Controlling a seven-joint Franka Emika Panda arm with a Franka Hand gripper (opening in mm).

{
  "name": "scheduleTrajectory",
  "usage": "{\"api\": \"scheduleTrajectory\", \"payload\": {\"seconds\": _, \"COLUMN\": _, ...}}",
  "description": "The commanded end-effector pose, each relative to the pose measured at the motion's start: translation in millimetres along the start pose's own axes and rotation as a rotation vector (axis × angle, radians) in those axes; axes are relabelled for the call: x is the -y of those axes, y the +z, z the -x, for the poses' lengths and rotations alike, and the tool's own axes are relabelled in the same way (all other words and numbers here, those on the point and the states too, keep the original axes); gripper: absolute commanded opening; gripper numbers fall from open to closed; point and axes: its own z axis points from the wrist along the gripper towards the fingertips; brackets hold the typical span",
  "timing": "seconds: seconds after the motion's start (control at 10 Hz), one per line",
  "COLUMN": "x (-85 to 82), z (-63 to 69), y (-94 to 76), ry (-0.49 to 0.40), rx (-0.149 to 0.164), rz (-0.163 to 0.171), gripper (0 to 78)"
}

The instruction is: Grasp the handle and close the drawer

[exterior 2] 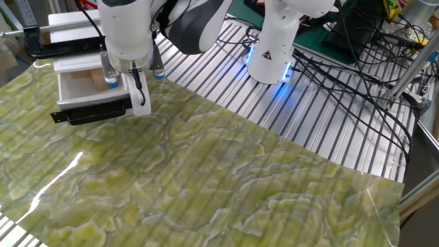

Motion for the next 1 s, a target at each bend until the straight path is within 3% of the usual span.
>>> {"api": "scheduleTrajectory", "payload": {"seconds": 0.1, "x": 5.0, "z": 1.8, "y": -3.1, "ry": -0.008, "rx": -0.003, "rz": -0.001, "gripper": 1.6}}
{"api": "scheduleTrajectory", "payload": {"seconds": 1.0, "x": 21.5, "z": 5.4, "y": -4.7, "ry": -0.01, "rx": -0.014, "rz": 0.008, "gripper": 1.6}}
